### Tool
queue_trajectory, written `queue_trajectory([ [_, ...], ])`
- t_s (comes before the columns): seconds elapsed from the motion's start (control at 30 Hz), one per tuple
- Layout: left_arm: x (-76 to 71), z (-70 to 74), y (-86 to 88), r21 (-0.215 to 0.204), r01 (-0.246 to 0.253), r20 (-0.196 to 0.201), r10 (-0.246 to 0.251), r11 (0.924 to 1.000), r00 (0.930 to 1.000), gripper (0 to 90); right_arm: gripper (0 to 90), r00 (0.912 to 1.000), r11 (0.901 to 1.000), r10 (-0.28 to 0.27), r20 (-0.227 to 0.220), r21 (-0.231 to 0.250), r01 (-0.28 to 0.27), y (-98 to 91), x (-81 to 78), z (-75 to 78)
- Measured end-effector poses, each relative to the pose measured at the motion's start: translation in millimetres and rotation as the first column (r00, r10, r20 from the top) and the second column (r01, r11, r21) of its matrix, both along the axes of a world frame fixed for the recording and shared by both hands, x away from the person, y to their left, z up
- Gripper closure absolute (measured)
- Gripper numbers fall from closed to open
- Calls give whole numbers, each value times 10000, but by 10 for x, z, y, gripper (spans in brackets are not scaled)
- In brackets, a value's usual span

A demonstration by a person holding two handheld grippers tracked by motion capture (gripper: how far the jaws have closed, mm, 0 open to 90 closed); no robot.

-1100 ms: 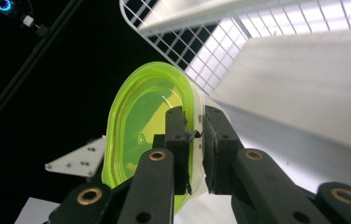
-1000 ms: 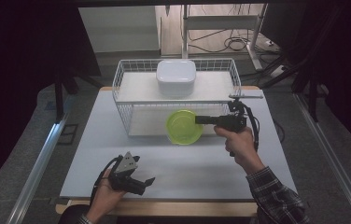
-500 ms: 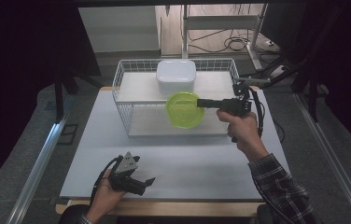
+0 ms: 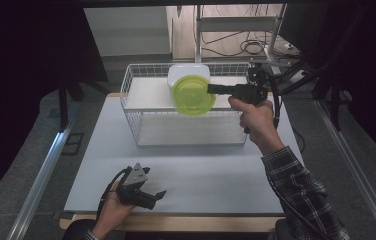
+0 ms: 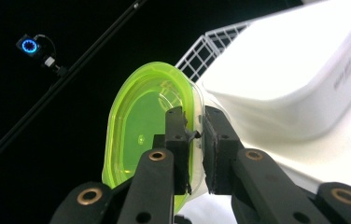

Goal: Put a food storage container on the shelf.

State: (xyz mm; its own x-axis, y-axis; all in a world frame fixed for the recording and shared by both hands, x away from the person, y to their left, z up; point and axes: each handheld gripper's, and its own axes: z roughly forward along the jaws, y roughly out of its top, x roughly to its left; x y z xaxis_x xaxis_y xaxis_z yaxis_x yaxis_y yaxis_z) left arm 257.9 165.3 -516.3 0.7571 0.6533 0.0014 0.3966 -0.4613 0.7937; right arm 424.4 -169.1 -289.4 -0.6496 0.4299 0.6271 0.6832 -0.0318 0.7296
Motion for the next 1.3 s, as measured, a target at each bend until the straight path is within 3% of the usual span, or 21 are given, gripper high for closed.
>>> queue_trajectory([
  [0.27,1,6,11,-77,-38,16,38,10000,10000,42,816,9980,9984,-561,308,43,560,103,152,225],
  [0.43,2,6,15,-89,-32,8,32,10000,10000,42,816,9924,9936,-1132,489,24,1132,159,271,327],
  [0.83,2,4,19,-91,20,-29,-20,10000,10000,42,814,9730,9718,-2255,482,-593,2282,324,540,343],
  [0.9,1,4,18,-98,23,-31,-24,9999,10000,42,812,9669,9635,-2504,497,-846,2539,341,560,334],
  [1.0,3,3,17,-78,48,-46,-48,10000,10000,43,803,9641,9607,-2642,276,-803,2655,344,588,325],
  [1.3,5,-7,6,-32,99,-88,-100,9999,9999,42,716,9346,9154,-3468,795,-1885,3558,446,633,346],
])
